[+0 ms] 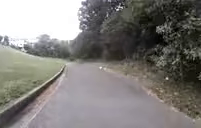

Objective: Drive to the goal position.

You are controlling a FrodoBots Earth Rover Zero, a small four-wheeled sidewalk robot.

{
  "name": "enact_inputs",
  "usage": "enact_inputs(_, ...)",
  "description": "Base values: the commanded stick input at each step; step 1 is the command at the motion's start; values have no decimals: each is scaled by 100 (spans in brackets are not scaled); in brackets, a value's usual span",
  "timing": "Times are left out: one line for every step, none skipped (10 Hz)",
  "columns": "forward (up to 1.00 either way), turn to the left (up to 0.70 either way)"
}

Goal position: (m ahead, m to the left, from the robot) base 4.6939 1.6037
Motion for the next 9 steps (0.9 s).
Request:
enact_inputs(100, 0)
enact_inputs(100, 0)
enact_inputs(100, 0)
enact_inputs(100, 0)
enact_inputs(100, 0)
enact_inputs(100, 0)
enact_inputs(100, 0)
enact_inputs(100, 0)
enact_inputs(100, 0)
